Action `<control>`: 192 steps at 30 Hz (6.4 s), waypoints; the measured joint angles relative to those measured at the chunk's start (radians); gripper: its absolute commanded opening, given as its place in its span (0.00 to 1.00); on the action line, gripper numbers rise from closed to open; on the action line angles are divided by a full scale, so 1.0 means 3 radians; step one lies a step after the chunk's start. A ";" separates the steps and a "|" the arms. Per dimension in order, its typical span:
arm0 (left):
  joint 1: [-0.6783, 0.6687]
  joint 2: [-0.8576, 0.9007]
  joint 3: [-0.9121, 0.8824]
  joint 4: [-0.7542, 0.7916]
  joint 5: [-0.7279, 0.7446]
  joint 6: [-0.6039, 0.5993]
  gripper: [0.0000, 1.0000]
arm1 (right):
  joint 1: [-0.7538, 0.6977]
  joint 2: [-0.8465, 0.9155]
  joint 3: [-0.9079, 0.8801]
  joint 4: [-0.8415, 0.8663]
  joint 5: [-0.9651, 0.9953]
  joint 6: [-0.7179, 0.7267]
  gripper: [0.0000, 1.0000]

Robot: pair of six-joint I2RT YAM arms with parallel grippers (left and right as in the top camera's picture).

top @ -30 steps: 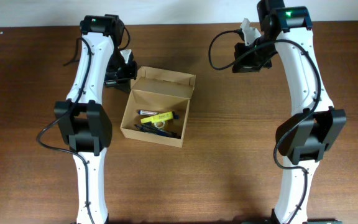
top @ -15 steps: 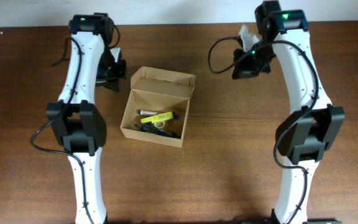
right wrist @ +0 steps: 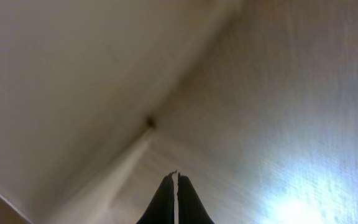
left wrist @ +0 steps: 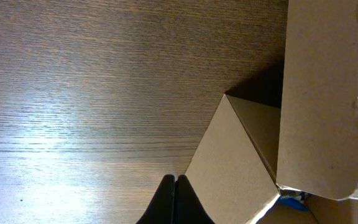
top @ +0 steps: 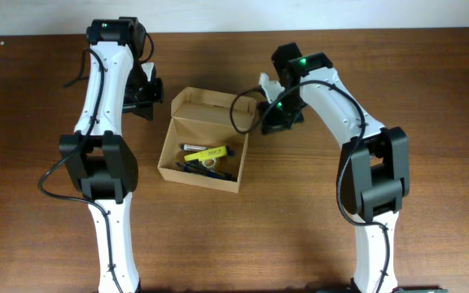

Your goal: Pack container

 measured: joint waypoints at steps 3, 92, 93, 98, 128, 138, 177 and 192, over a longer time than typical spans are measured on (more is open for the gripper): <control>0.0000 0.0000 0.0000 0.0000 0.0000 0.0000 0.02 | 0.0004 0.0000 0.0000 0.0323 -0.0069 0.0056 0.04; 0.0587 0.0637 0.1448 0.0174 0.2299 0.0500 0.02 | -0.0175 0.0500 0.0523 0.1410 -0.2186 0.0604 0.04; 0.0581 0.0637 0.1565 0.0098 0.2266 0.0505 0.02 | -0.0165 0.0500 0.0584 0.1264 -0.2121 0.0561 0.04; 0.0524 0.0623 0.1822 0.0009 0.2162 0.0518 0.01 | -0.0057 0.0498 0.1082 0.0296 -0.1676 0.0178 0.04; -0.0113 -0.0740 0.1518 -0.0001 0.0563 0.0271 0.02 | 0.0868 0.0209 0.2670 -0.1851 0.0738 -0.0504 0.04; -0.0112 -0.1776 0.0135 0.0005 0.0081 0.0259 0.02 | 0.1073 -0.0792 0.2172 -0.1778 0.1301 -0.0327 0.04; -0.0417 -0.2163 -0.3370 0.1850 0.0478 0.0237 0.02 | 0.1059 -0.0894 -0.0740 -0.0031 0.0965 -0.0234 0.04; -0.0375 -0.2066 -0.1078 0.1087 0.0178 0.0223 0.16 | 0.0711 -0.0879 0.1064 -0.0608 0.1438 -0.0234 0.04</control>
